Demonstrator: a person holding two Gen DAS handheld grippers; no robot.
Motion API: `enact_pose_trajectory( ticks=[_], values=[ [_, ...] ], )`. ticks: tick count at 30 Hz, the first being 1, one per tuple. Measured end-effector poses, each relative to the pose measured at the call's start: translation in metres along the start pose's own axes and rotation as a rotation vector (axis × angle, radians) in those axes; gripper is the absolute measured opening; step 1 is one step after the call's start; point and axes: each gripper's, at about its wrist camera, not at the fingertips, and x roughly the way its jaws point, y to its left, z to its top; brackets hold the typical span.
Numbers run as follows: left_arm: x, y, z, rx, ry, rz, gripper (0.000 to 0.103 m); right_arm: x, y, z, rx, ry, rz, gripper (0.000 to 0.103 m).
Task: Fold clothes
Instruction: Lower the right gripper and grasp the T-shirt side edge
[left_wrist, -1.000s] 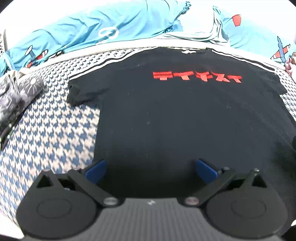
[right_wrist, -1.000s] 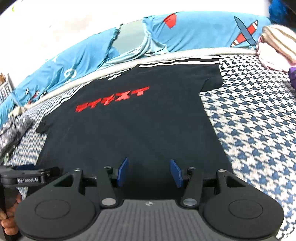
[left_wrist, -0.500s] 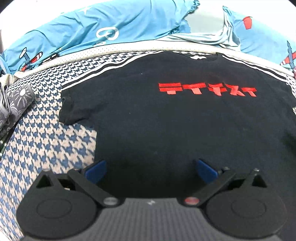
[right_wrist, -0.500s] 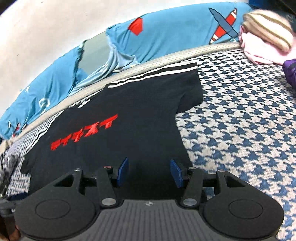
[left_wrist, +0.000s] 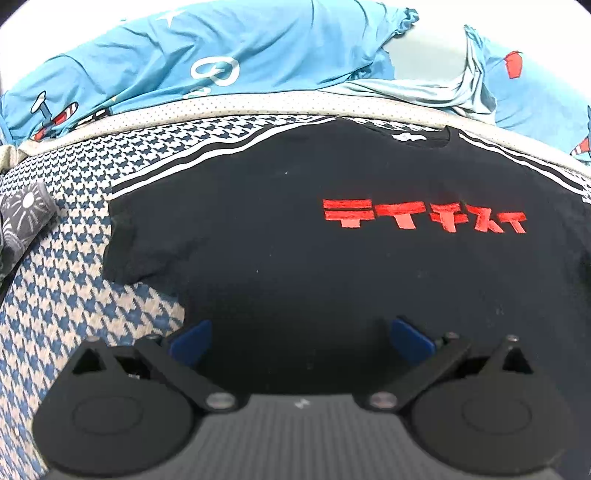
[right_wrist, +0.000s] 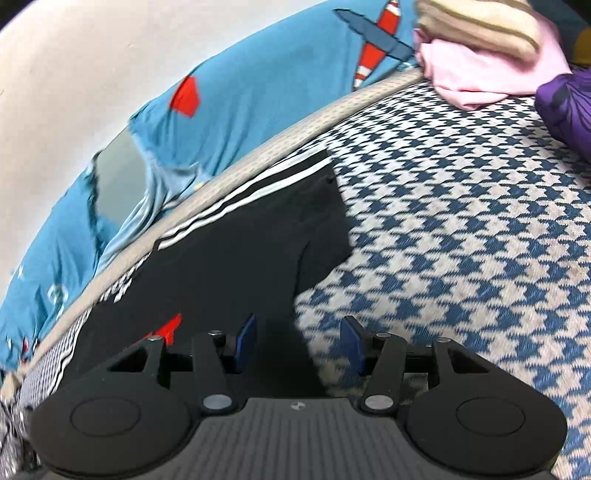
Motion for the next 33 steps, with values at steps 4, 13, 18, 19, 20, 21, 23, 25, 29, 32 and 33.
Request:
enact_pose_trajectory(
  ticks=[4,13,18,19,20,21,23,25,29,32,33],
  values=[
    [0.005,0.002,0.003,-0.023,0.026,-0.016,0.103,0.011,-0.006,0.010,0.048,-0.018,0.002,0.050],
    [0.003,0.004,0.005,-0.049,0.032,-0.040,0.103,0.034,-0.007,0.023,0.095,-0.082,-0.003,0.050],
    [0.004,0.003,0.006,-0.054,0.046,-0.056,0.103,0.044,-0.002,0.026,0.091,-0.126,-0.009,0.050],
    [0.004,0.003,0.006,-0.055,0.046,-0.058,0.103,0.045,-0.001,0.026,0.089,-0.133,-0.011,0.050],
    [0.004,0.003,0.006,-0.056,0.046,-0.060,0.103,0.047,0.000,0.026,0.086,-0.140,-0.014,0.050],
    [0.004,0.003,0.006,-0.057,0.046,-0.062,0.103,0.048,0.001,0.026,0.082,-0.146,-0.017,0.049],
    [0.003,0.003,0.006,-0.057,0.049,-0.064,0.103,0.051,0.004,0.026,0.077,-0.155,-0.024,0.045],
    [0.003,0.003,0.005,-0.058,0.050,-0.066,0.103,0.053,0.004,0.027,0.073,-0.158,-0.032,0.035],
    [0.001,0.004,0.005,-0.057,0.051,-0.064,0.103,0.056,0.002,0.028,0.091,-0.159,-0.037,0.013],
    [0.002,0.006,0.005,-0.061,0.055,-0.061,0.103,0.054,0.004,0.029,0.094,-0.166,-0.026,0.011],
    [0.002,0.007,0.005,-0.063,0.057,-0.061,0.103,0.052,0.007,0.029,0.082,-0.172,-0.025,0.011]
  ],
)
